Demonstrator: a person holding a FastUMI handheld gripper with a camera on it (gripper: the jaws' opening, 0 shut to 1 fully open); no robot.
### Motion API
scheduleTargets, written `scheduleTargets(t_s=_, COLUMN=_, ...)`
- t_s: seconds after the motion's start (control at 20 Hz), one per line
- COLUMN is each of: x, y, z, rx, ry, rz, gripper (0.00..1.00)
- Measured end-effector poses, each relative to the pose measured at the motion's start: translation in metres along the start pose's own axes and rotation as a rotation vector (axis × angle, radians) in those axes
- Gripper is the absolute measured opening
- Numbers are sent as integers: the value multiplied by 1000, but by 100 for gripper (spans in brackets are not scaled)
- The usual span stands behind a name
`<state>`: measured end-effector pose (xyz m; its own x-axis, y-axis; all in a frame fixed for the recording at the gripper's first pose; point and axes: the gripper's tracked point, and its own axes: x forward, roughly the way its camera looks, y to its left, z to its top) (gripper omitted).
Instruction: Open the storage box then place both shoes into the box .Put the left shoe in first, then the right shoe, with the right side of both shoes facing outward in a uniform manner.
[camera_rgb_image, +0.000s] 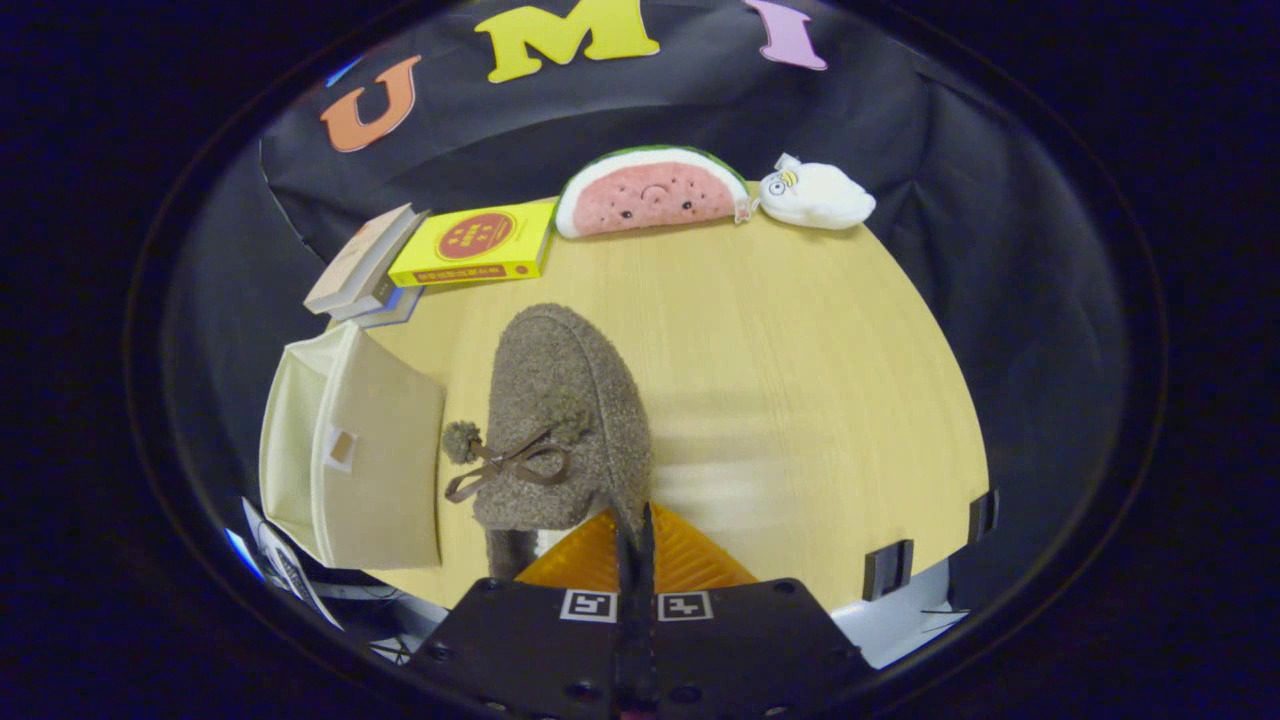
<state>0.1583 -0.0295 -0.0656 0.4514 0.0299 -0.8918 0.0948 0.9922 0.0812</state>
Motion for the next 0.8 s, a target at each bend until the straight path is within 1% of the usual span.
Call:
scheduleTargets(t_s=0.2, x=-35, y=35, z=7, rx=10, ry=-54, rz=26, gripper=0)
scheduleTargets(t_s=0.4, x=-55, y=74, z=10, rx=-5, ry=-87, rz=42, gripper=0)
scheduleTargets(t_s=0.55, x=-63, y=112, z=15, rx=-1, ry=-105, rz=65, gripper=0)
scheduleTargets(t_s=0.8, x=-63, y=195, z=23, rx=-22, ry=-153, rz=144, gripper=0)
